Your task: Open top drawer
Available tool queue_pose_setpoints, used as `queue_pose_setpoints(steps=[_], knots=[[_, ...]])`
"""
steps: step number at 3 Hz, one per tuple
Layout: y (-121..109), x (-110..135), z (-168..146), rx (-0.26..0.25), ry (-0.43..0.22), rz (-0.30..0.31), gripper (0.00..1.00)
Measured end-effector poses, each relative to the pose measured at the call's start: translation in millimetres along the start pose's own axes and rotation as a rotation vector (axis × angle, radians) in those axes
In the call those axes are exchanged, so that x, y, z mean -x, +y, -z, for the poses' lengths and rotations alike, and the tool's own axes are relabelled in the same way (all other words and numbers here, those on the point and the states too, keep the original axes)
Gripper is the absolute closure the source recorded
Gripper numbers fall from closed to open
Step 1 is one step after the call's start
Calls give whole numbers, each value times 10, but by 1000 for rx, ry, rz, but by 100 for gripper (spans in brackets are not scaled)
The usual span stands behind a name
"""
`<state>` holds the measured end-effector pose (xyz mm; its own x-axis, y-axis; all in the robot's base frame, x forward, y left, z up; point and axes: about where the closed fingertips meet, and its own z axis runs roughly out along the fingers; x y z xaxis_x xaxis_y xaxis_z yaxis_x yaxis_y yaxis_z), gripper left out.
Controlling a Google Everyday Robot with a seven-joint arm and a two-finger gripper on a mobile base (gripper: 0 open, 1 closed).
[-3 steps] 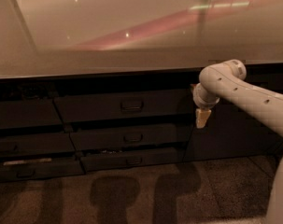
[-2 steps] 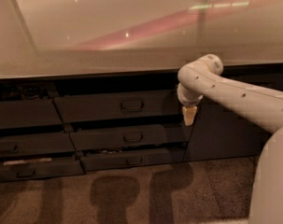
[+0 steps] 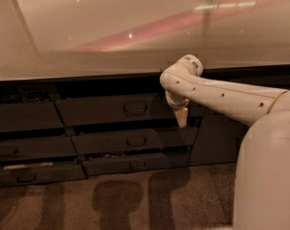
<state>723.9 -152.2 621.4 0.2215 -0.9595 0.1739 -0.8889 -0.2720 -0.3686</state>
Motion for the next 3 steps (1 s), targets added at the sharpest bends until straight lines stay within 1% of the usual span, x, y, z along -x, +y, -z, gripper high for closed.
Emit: queue_pose_setpoints(steps=[1,3], knots=[[0,0,0,0,0,0,19],[1,0,-1,0,0,0,66]])
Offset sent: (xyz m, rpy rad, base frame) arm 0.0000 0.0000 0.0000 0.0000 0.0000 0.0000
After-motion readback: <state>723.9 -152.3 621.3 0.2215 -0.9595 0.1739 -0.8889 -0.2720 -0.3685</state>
